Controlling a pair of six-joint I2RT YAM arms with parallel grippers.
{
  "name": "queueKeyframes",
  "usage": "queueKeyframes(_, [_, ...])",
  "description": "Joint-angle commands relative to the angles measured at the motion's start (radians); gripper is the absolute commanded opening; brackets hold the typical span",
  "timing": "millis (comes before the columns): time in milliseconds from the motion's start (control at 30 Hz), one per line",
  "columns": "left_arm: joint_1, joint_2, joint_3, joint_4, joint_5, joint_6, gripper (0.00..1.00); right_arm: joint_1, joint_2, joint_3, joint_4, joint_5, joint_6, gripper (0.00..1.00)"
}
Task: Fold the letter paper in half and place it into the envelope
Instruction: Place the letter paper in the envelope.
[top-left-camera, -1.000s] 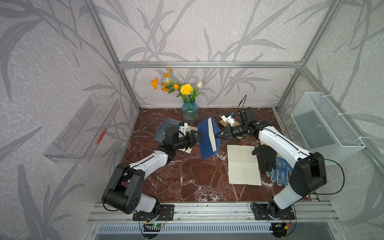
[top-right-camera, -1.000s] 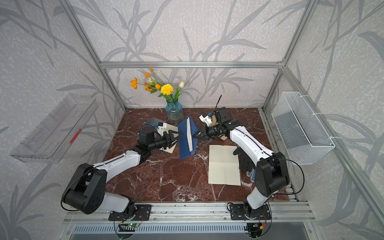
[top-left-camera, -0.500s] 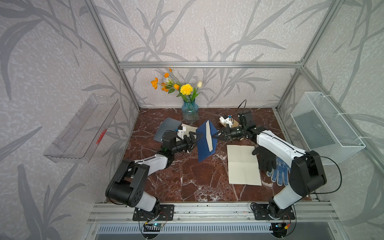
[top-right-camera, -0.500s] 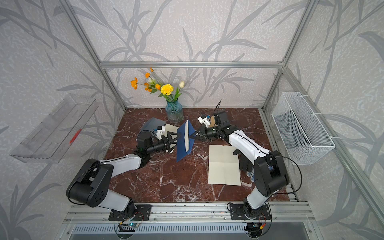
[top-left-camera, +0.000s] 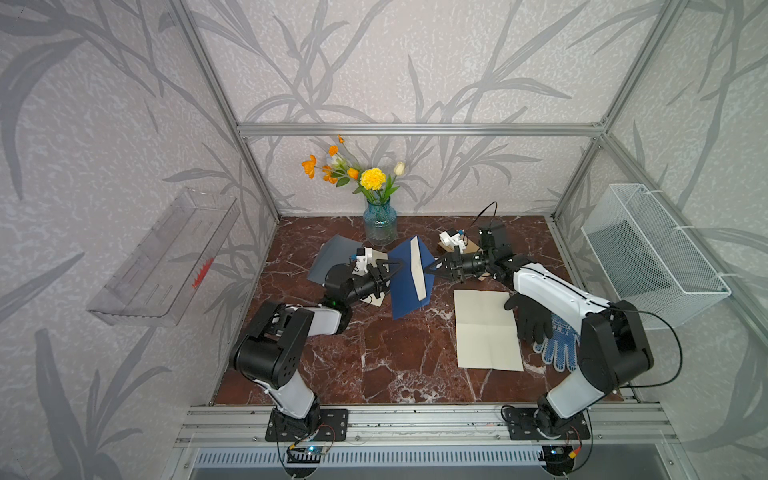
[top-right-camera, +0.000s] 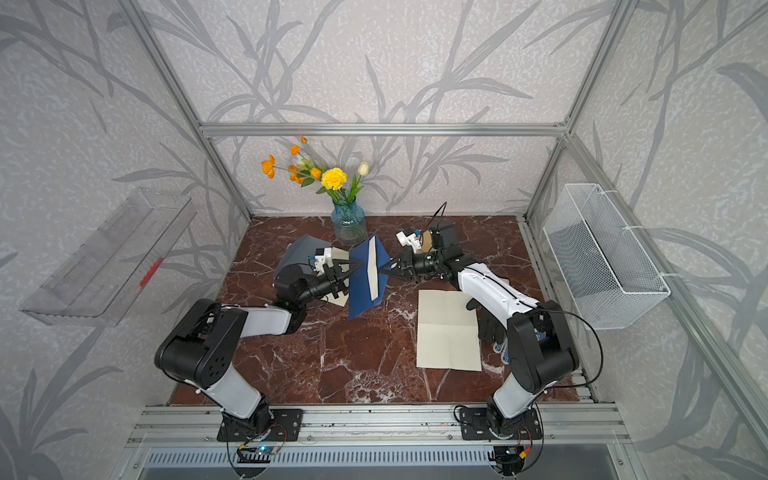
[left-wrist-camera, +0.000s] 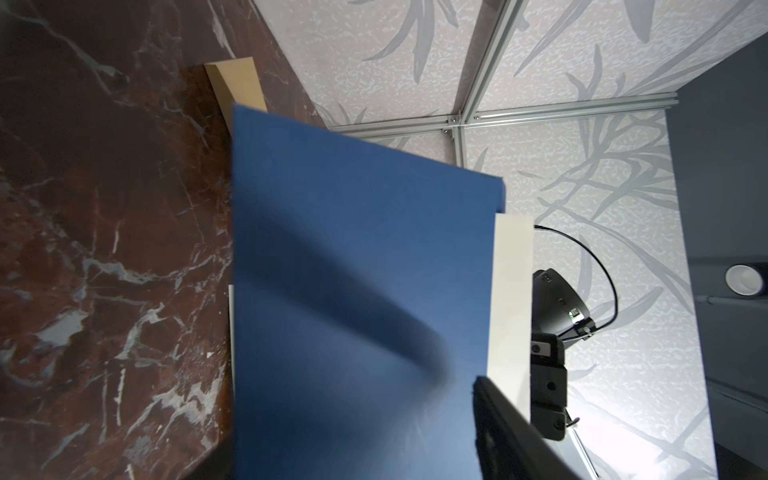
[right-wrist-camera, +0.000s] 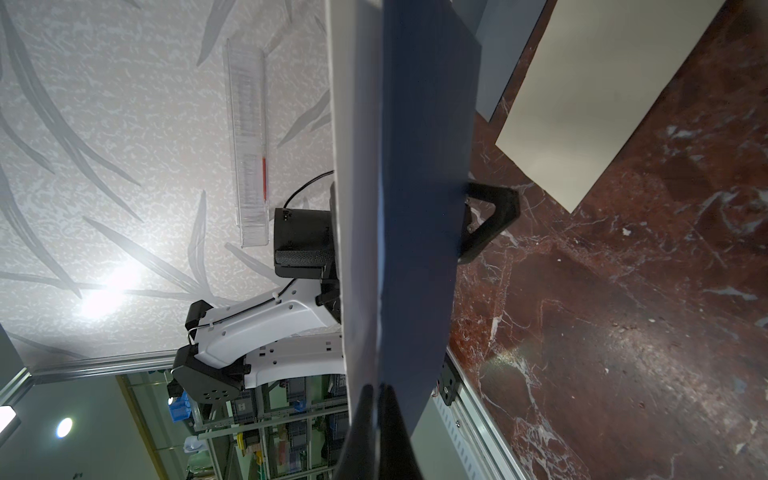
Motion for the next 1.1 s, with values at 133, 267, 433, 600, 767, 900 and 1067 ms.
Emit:
queueKeyframes(133, [0.015,-0.012,0.020,0.074,0.028,-0.029,0.31,-0.014,-0.003,0.077,-0.237,0.008,-0.189,0.00])
queueKeyframes(267, [0.015,-0.047,0.058,-0.025,0.052,0.016,0.19,-0.014,0.015,0.111,-0.346,0.036,-0.272,0.00])
queueKeyframes(433, [0.017,-0.089,0.074,-0.119,0.050,0.062,0.18,-0.033,0.018,0.158,-0.489,0.111,-0.382,0.22])
queueKeyframes(600, [0.017,-0.083,0.081,-0.099,0.049,0.041,0.18,-0.083,-0.013,0.175,-0.569,0.185,-0.437,0.45])
queueKeyframes(767, [0.018,-0.077,0.092,-0.107,0.049,0.044,0.18,-0.094,-0.048,0.212,-0.648,0.285,-0.483,0.48])
queueKeyframes(900, [0.018,-0.066,0.099,-0.105,0.058,0.038,0.18,-0.094,-0.063,0.192,-0.604,0.266,-0.458,0.49])
queueKeyframes(1067, [0.018,-0.053,0.100,-0.091,0.064,0.026,0.17,-0.070,-0.030,0.157,-0.529,0.239,-0.424,0.47])
